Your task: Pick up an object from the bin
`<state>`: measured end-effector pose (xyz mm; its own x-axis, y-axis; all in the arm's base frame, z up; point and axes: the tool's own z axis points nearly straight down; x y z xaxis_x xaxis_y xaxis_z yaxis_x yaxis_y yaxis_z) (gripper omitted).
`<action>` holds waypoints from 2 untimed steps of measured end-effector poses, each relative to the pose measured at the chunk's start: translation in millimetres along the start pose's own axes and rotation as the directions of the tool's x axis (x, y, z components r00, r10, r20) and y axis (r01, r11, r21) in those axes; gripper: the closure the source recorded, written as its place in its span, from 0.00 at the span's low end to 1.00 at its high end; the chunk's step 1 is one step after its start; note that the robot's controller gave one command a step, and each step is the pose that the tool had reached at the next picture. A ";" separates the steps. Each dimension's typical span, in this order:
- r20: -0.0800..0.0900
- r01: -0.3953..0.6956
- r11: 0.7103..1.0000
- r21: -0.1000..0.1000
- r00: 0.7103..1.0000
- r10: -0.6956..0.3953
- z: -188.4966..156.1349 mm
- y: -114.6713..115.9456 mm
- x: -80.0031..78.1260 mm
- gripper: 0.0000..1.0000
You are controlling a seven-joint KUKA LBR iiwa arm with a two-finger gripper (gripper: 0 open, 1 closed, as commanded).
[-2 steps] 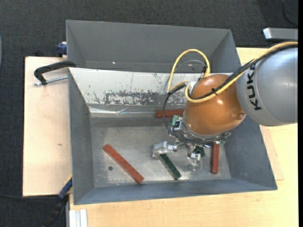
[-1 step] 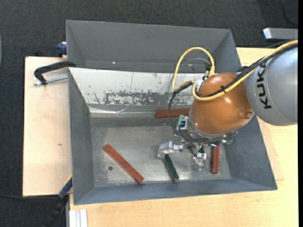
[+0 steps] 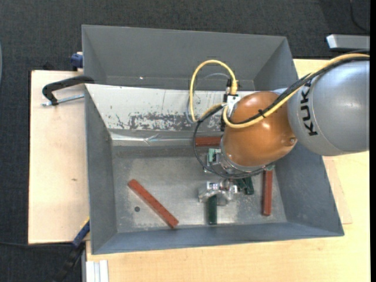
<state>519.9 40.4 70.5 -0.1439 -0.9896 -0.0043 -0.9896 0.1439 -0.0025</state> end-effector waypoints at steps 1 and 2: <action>0.000 0.000 1.000 0.000 1.000 0.000 0.0 0.0 0.0 1.00; 0.000 -0.017 1.000 0.001 1.000 0.017 -122.6 -39.0 -5.4 1.00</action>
Offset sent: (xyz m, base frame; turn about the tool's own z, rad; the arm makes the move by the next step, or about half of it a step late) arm 0.0379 -0.0022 0.1216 0.0126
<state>558.9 39.6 193.2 -0.1603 -0.9871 -0.0040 -0.9871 0.1603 -0.0031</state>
